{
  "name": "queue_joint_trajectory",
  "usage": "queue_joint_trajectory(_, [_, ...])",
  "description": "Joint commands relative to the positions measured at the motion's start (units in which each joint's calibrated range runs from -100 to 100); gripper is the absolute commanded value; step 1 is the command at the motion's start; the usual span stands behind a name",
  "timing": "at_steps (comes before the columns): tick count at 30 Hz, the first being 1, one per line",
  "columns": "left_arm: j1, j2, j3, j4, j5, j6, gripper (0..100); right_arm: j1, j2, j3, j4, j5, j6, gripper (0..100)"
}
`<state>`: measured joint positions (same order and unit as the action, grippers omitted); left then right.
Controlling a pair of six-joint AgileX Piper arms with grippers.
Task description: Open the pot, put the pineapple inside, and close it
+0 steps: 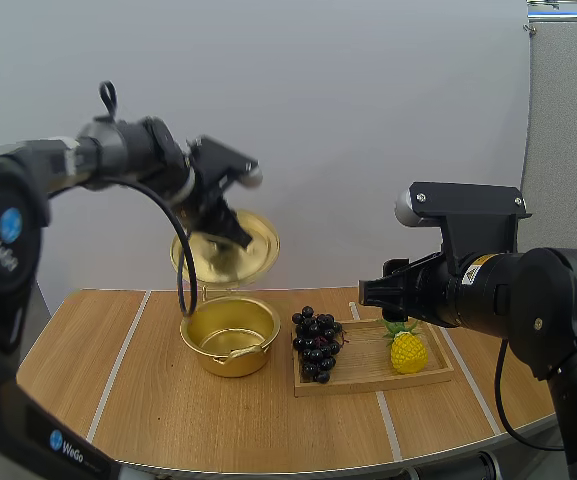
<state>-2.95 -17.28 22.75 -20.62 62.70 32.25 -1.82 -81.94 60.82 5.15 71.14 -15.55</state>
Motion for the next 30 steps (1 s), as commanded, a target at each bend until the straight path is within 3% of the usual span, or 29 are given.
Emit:
queue_joint_trajectory(1, [-0.21, -4.1, -3.0, -0.1, -3.7, -0.5, 0, -0.2, 0.1, -0.3, 0.1, -0.5, -0.1, 100])
queue_joint_trajectory(13, [-0.21, -17.4, -14.8, -0.1, -24.7, -0.5, 0, -0.2, 0.1, -0.3, 0.1, -0.5, -0.1, 100])
queue_joint_trajectory(18, [-0.21, -22.0, -16.9, -0.1, -41.3, -0.5, 0, -0.2, 0.1, -0.3, 0.1, -0.5, -0.1, 100])
queue_joint_trajectory(23, [-0.21, -25.7, -16.9, -0.1, -55.9, -0.5, 0, -0.2, 1.3, -0.3, -4.7, 0.2, 7.0, 100])
queue_joint_trajectory(26, [-0.21, -27.4, -16.9, -0.1, -61.1, -0.5, 0, -0.2, 5.9, -0.3, -8.5, -0.4, 9.3, 100])
queue_joint_trajectory(30, [-0.21, -29.0, -16.9, -0.1, -65.5, -0.5, 0, -0.2, 15.1, -1.6, -8.9, -1.1, 9.3, 100])
